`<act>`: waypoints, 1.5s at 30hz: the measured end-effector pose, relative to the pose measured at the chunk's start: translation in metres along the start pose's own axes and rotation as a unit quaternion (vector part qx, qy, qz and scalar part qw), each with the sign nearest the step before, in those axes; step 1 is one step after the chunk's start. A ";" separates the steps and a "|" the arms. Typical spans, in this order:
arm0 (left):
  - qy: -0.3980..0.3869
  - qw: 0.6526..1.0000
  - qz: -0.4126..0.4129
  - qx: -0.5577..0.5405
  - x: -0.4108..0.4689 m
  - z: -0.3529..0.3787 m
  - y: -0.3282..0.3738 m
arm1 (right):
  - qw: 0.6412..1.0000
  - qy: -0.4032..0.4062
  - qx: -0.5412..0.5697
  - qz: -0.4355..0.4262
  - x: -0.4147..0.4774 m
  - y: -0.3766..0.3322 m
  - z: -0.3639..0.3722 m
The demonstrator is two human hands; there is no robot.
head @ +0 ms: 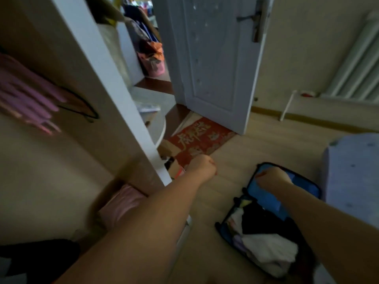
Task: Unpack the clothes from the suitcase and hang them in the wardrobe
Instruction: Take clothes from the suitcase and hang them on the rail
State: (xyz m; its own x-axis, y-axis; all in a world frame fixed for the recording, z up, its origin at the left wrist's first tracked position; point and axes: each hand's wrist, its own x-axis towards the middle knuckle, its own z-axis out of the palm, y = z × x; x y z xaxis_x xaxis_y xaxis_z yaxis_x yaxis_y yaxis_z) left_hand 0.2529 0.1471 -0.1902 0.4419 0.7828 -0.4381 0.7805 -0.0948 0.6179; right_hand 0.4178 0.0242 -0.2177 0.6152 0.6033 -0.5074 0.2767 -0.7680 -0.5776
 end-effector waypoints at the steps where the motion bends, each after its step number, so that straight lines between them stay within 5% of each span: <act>1: -0.013 1.000 0.006 0.008 0.009 0.015 0.000 | 1.000 0.012 0.008 0.023 0.008 0.016 -0.002; 19: -0.090 0.993 -0.060 0.057 0.086 0.243 -0.075 | 0.962 -0.005 0.094 0.257 0.141 0.277 0.061; 33: -0.104 0.986 -0.120 -0.043 0.188 0.409 -0.133 | 0.967 -0.157 -0.069 0.188 0.270 0.346 0.156; 45: -0.106 0.973 -0.180 -0.094 0.240 0.457 -0.210 | 0.878 -0.301 -0.349 0.130 0.329 0.399 0.247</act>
State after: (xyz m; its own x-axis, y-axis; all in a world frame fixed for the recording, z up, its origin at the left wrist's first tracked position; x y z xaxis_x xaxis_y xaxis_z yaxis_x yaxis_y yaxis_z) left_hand 0.3970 0.0740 -0.7232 0.2506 0.5979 -0.7614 0.8165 0.2920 0.4981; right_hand 0.5482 -0.0304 -0.7727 0.2808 0.2317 -0.9314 0.6990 -0.7143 0.0330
